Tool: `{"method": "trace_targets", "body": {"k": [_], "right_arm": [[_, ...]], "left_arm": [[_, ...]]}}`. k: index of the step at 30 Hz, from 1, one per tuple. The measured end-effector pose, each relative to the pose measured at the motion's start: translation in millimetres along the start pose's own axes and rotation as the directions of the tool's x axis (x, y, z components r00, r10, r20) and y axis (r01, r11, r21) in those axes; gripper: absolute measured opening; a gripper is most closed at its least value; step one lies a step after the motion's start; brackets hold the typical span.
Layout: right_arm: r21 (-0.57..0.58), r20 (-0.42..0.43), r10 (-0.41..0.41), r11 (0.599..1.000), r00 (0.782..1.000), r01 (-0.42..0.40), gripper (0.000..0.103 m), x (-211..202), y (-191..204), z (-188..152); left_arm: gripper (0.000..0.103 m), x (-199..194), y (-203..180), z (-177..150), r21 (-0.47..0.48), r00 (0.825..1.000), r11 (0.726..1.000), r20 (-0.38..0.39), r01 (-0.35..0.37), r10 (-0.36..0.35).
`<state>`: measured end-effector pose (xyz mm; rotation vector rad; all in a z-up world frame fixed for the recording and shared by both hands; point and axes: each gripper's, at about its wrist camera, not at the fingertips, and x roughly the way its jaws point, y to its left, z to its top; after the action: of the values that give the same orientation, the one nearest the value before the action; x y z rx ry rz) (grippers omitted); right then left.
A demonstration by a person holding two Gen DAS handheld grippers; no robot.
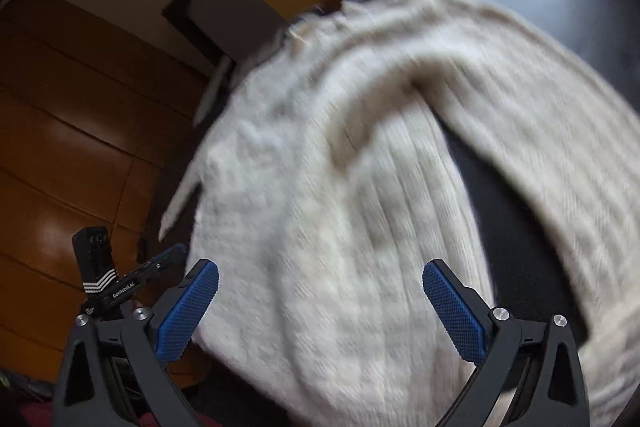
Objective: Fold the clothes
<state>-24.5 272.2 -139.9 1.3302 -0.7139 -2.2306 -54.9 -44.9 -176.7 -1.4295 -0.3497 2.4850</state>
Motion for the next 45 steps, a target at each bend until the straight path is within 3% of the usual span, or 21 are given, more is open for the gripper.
{"method": "trace_targets", "body": {"k": [3, 8, 13, 18, 22, 25, 29, 33, 34, 35, 36, 39, 41, 45], "right_arm": [[-0.093, 0.03, -0.078, 0.992, 0.997, 0.08, 0.103, 13.6, 20.0, 41.1], [-0.216, 0.027, -0.26, 0.941, 0.965, 0.26, 0.103, 62.1, 33.7, 109.7], [-0.163, -0.063, -0.232, 0.962, 0.971, 0.219, 0.103, 107.1, -9.4, 155.0], [-0.126, -0.065, -0.205, 0.973, 0.977, 0.195, 0.103, 123.3, -43.9, 162.6], [-0.149, -0.036, -0.152, 0.978, 0.988, 0.145, 0.103, 116.6, -48.8, 159.0], [-0.17, -0.019, -0.138, 0.976, 0.99, 0.133, 0.103, 114.0, -49.6, 154.9], [-0.237, -0.007, -0.193, 0.954, 0.981, 0.185, 0.103, 118.6, -41.2, 150.9], [-0.304, -0.016, -0.292, 0.913, 0.956, 0.273, 0.103, 127.5, -27.5, 150.4], [-0.312, -0.019, -0.313, 0.904, 0.95, 0.292, 0.103, 127.9, -24.8, 151.9], [-0.318, -0.018, -0.328, 0.897, 0.944, 0.306, 0.103, 126.9, -23.3, 154.4], [-0.322, -0.019, -0.349, 0.889, 0.937, 0.324, 0.103, 127.2, -24.1, 157.0], [-0.28, -0.017, -0.397, 0.883, 0.918, 0.377, 0.103, 125.5, -38.0, 163.7], [-0.273, -0.016, -0.394, 0.886, 0.919, 0.375, 0.103, 123.1, -43.3, 165.0], [-0.289, 0.013, -0.433, 0.861, 0.901, 0.418, 0.103, 126.4, -41.9, 160.3]], "left_arm": [[0.034, 15.2, -7.6, 39.4, 0.02, 1.0, 1.0, -0.011, 0.015, -0.015], [0.034, 50.8, -33.7, 124.6, 0.02, 0.979, 0.979, -0.048, 0.201, -0.199], [0.034, 115.6, -65.3, 217.0, 0.059, 0.937, 0.937, -0.094, 0.344, -0.338], [0.034, 202.1, -71.1, 274.0, 0.049, 0.921, 0.934, -0.194, 0.354, -0.339], [0.034, 249.0, -65.6, 288.5, 0.021, 0.884, 0.919, -0.283, 0.393, -0.372], [0.034, 271.4, -62.2, 292.6, 0.025, 0.869, 0.918, -0.333, 0.396, -0.366], [0.034, 285.7, -71.8, 290.4, 0.059, 0.856, 0.914, -0.377, 0.402, -0.352], [0.035, 291.1, -89.7, 284.8, 0.086, 0.832, 0.896, -0.417, 0.437, -0.366], [0.035, 291.0, -93.7, 284.5, 0.092, 0.831, 0.894, -0.418, 0.439, -0.366], [0.031, 289.8, -95.3, 285.1, 0.105, 0.845, 0.899, -0.402, 0.426, -0.353], [0.019, 288.6, -96.9, 285.7, 0.118, 0.858, 0.904, -0.386, 0.411, -0.34], [0.003, 284.8, -101.7, 287.5, 0.155, 0.893, 0.917, -0.335, 0.367, -0.3], [0.002, 282.3, -104.9, 288.6, 0.179, 0.914, 0.925, -0.299, 0.336, -0.274], [0.002, 289.0, -100.7, 292.9, 0.183, 0.949, 0.951, -0.242, 0.251, -0.203]]}}
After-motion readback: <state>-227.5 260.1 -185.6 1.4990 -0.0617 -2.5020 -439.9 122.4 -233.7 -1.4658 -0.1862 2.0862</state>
